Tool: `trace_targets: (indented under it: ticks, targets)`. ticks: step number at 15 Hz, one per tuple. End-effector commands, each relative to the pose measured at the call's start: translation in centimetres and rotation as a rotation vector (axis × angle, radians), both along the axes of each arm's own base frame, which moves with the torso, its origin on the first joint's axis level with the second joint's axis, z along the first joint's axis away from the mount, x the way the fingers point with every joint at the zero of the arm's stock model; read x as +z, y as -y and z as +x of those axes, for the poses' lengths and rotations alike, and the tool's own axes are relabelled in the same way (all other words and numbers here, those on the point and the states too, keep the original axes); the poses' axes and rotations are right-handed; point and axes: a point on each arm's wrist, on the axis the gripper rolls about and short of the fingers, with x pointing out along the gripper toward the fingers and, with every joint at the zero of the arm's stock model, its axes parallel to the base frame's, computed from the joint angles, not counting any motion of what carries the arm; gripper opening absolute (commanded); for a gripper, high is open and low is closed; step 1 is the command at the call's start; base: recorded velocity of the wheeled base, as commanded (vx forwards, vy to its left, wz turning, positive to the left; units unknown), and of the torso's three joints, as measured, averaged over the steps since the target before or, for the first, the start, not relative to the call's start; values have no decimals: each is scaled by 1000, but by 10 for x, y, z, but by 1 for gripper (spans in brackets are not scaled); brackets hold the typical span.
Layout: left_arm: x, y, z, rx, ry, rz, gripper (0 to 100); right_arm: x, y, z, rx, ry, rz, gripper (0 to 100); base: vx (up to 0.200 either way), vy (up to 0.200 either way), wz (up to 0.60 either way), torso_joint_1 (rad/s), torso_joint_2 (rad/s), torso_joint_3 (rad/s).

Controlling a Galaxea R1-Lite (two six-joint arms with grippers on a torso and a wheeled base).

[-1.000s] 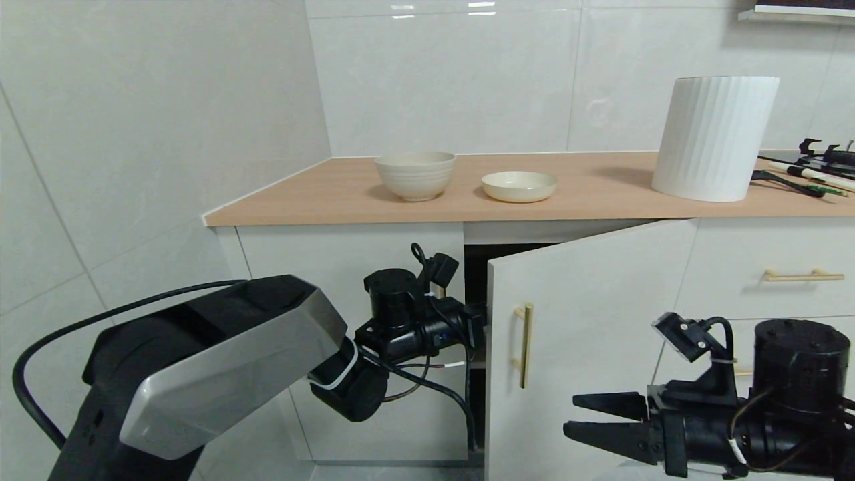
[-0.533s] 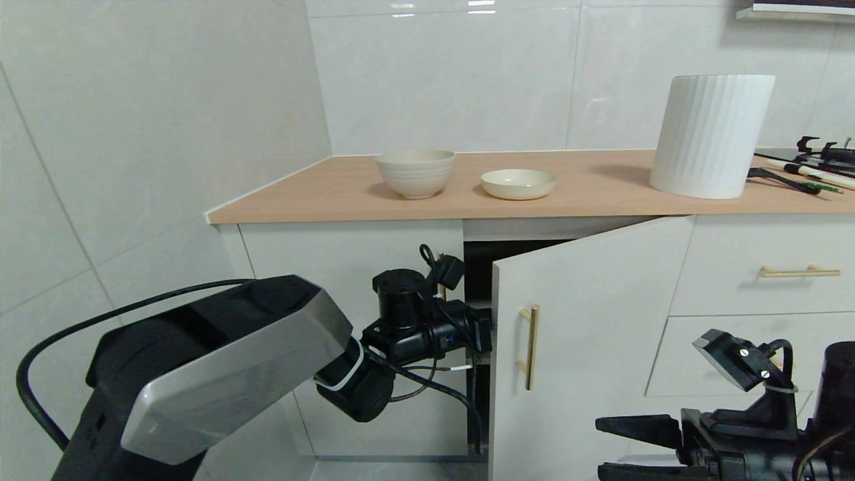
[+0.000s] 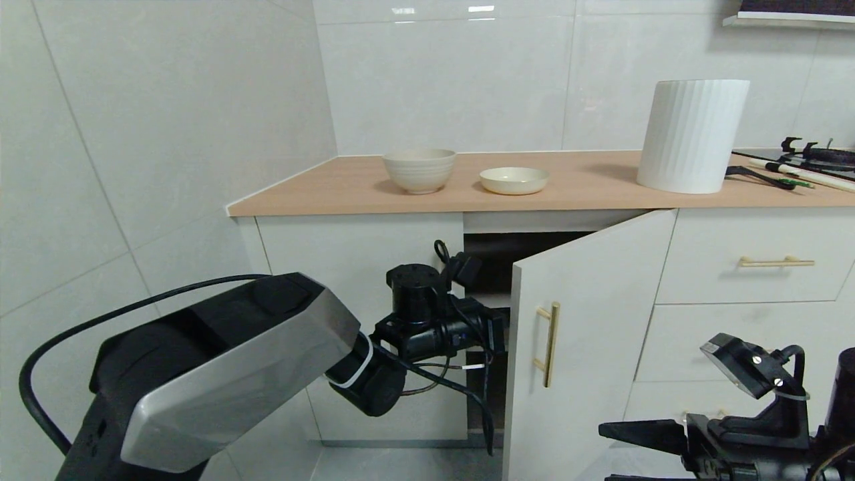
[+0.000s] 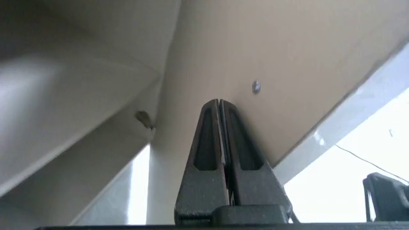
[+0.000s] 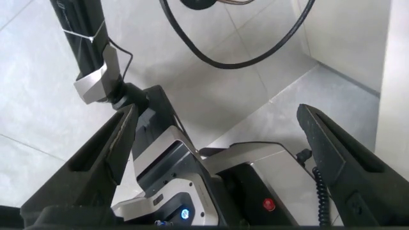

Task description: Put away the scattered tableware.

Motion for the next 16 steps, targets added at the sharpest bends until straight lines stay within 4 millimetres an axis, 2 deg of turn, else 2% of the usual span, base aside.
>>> trace_targets:
  ticks: [1,2,7,12,16]
  targets:
    - [4,1,1,1,5,-4,0,0,0,-1,4,-1,0,100,0,0,0,0,0,0]
    - [6,2,3,1,5,-4,0,-1,-1,-3,10,-4,-2,100,0,0,0,0,0,0]
    - [8,8,12,0,-1,-2,0,0,-2,-5,20,-3,0,100,-200,0,0,5,1,0]
    - [2,16,23,0,-9,4,0,0,-2,-5,20,-3,0,100,0,0,0,0,0,0]
    - [2,26,21,-19,-43,29,0,0,-2,-5,20,0,0,100,0,0,0,0,0,0]
